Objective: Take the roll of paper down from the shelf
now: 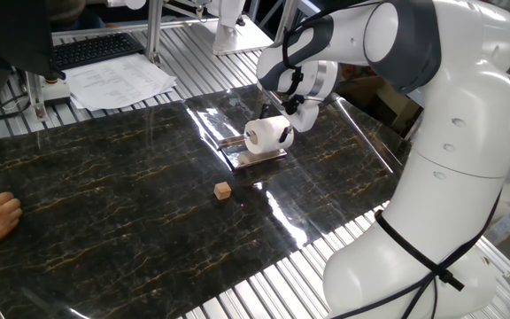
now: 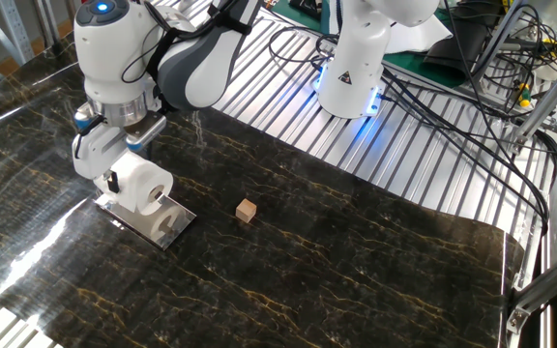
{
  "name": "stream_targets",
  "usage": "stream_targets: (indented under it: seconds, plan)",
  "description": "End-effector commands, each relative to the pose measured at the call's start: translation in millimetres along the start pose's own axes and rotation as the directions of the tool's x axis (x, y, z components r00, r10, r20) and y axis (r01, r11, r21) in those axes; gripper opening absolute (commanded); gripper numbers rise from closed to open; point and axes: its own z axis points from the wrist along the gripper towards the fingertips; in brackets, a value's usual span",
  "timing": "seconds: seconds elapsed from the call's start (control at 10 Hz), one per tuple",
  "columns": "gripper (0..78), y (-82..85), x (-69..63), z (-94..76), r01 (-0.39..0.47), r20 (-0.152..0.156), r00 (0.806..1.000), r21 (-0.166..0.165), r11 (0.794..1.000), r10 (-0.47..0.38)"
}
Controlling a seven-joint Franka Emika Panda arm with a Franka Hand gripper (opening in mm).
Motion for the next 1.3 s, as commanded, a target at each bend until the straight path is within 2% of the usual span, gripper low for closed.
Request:
stream_targets:
  seconds: [0.1, 1.0, 1.1, 1.3]
  plan:
    - [1.2, 0.4, -0.7, -0.8, -0.01, 0.018, 1.0, -0.015, 1.0, 0.011]
    - [1.2, 0.4, -0.7, -0.8, -0.01, 0.018, 1.0, -0.015, 1.0, 0.011]
    - [1.2, 0.8, 4.4, -11.2, -0.002, 0.021, 1.0, -0.006, 1.0, 0.002]
    - [1.2, 0.0, 8.9, -14.8, -0.009, 0.023, 1.0, -0.005, 1.0, 0.01]
